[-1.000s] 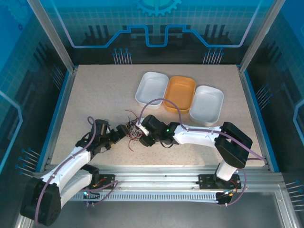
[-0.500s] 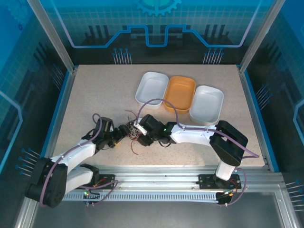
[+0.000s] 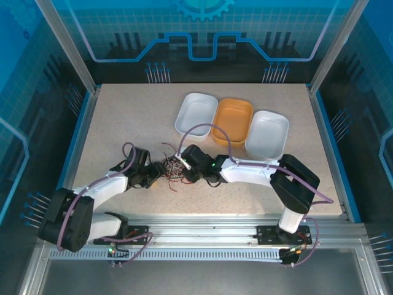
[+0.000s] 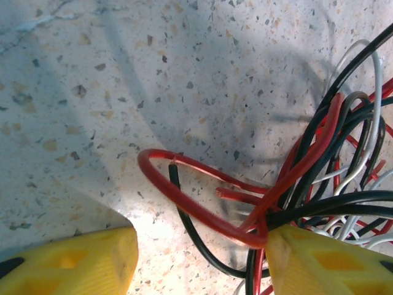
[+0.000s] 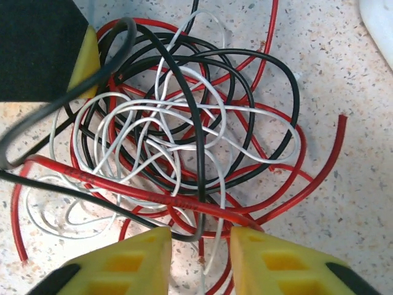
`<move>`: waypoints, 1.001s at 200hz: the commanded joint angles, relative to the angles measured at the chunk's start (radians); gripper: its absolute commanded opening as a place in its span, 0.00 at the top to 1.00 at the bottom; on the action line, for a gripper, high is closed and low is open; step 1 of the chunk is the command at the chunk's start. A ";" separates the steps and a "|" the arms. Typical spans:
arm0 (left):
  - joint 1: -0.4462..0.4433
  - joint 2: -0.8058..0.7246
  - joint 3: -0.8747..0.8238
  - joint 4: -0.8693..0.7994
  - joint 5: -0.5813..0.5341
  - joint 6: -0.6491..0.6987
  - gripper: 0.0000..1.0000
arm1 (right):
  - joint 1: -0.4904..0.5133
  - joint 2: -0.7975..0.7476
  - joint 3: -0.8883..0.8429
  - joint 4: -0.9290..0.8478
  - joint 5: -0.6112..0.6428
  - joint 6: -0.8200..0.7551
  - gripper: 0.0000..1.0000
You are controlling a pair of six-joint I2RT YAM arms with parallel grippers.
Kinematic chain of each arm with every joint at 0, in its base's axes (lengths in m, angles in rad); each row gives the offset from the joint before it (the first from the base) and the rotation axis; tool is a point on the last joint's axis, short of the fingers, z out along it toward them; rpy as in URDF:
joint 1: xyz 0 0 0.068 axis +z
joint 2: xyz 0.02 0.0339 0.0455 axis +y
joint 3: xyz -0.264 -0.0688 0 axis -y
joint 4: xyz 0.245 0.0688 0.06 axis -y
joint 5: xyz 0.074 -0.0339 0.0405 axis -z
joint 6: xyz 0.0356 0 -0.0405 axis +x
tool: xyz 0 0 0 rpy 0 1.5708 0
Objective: Untangle the cables
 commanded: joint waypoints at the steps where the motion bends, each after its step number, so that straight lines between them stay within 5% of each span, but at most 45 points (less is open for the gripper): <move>1: -0.044 0.082 0.050 0.265 0.071 0.035 0.45 | -0.018 -0.036 0.005 -0.013 0.017 0.029 0.79; 50: -0.086 0.181 0.141 0.269 0.107 0.083 0.56 | -0.036 -0.119 -0.037 -0.016 -0.014 0.087 0.89; 83: -0.101 0.229 0.183 0.275 0.136 0.094 0.73 | -0.073 -0.148 0.007 -0.145 -0.056 0.197 0.82; 117: -0.104 0.217 0.169 0.275 0.125 0.093 0.72 | -0.073 -0.156 0.063 -0.276 -0.057 0.241 0.77; 160: -0.103 0.207 0.179 0.232 0.116 0.113 0.71 | -0.072 -0.169 0.048 -0.243 -0.164 0.030 0.74; 200: -0.105 0.201 0.180 0.221 0.110 0.108 0.71 | -0.069 -0.070 0.135 -0.293 -0.095 -0.116 0.68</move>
